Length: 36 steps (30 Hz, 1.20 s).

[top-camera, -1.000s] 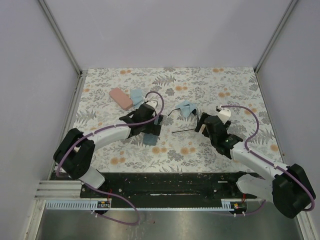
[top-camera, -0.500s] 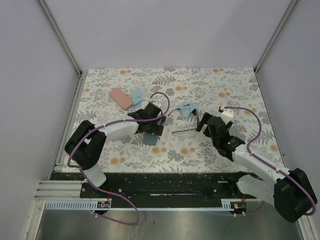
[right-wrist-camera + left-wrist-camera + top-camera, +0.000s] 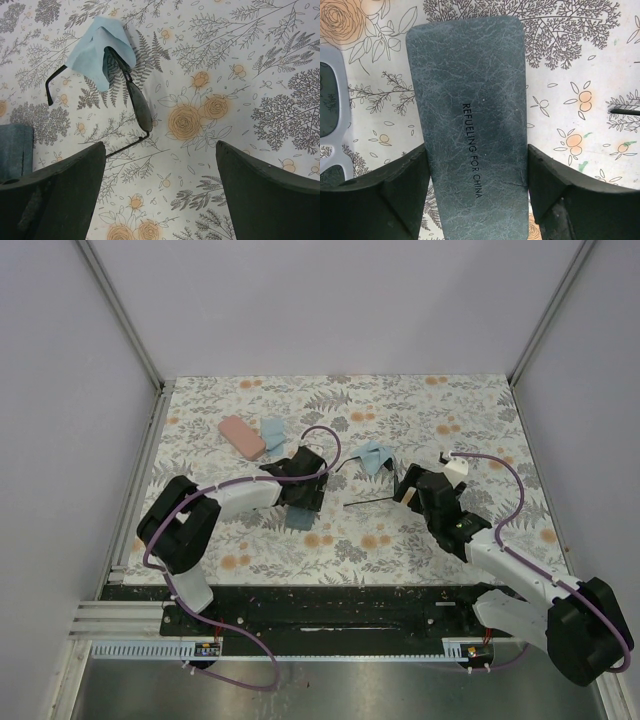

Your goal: Organize the sunglasses

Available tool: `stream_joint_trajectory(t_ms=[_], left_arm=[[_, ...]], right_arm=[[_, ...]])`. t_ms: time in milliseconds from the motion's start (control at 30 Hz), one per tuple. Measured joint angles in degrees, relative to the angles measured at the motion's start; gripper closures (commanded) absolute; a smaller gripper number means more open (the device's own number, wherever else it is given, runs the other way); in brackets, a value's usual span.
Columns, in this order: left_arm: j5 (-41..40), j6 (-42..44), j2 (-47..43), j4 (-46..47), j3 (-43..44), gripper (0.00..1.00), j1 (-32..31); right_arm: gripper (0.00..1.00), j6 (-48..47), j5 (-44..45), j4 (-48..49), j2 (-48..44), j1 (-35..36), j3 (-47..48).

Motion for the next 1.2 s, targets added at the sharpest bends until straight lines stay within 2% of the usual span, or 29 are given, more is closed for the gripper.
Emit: stream_joint_trajectory(t_ms=[33, 67, 100, 133, 367, 433, 533, 733, 767, 833, 867, 1033, 1200], left_arm=[[0.09, -0.02, 0.02, -0.02, 0.0, 0.32, 0.04], [0.11, -0.04, 0.0, -0.04, 0.0, 0.21, 0.09], [0.33, -0.04, 0.0, -0.02, 0.0, 0.13, 0.11], [0.57, 0.09, 0.0, 0.02, 0.0, 0.1, 0.2], [4.2, -0.52, 0.0, 0.46, 0.07, 0.14, 1.38], [4.74, -0.7, 0.0, 0.55, 0.07, 0.19, 1.68], [5.35, -1.01, -0.02, 0.52, 0.07, 0.33, 2.12], [6.36, -1.27, -0.04, 0.7, 0.07, 0.45, 2.75], [6.45, -1.27, -0.04, 0.7, 0.07, 0.43, 2.75], [6.58, -1.29, -0.04, 0.7, 0.07, 0.24, 2.84], [6.67, -1.29, -0.04, 0.7, 0.07, 0.19, 2.89], [7.63, -1.57, -0.17, 1.05, 0.07, 0.18, 3.1], [8.57, -1.6, -0.9, 1.14, 0.07, 0.3, 3.61]], right_arm=[[0.02, 0.0, -0.02, 0.0, 0.02, -0.07, 0.0], [0.02, 0.0, -0.04, 0.02, 0.09, -0.11, 0.0], [0.02, 0.0, -0.07, 0.02, 0.26, -0.17, 0.0], [0.02, 0.0, -0.11, 0.02, 0.48, -0.22, 0.0], [0.02, 0.0, -1.11, 0.0, 1.81, -0.48, 0.0], [0.02, 0.0, -1.27, 0.0, 1.86, -0.5, 0.0], [0.02, 0.0, -1.49, 0.02, 2.14, -0.59, 0.0], [0.02, 0.0, -1.55, 0.02, 2.56, -0.68, 0.0], [0.02, 0.0, -1.55, 0.02, 2.56, -0.72, 0.0], [0.01, 0.0, -1.62, 0.02, 2.6, -0.85, 0.0], [0.01, 0.0, -1.68, 0.04, 2.67, -0.9, 0.0], [0.01, 0.0, -2.71, 0.02, 3.69, -0.98, 0.0], [0.01, 0.0, -3.06, 0.15, 4.17, -1.09, 0.0]])
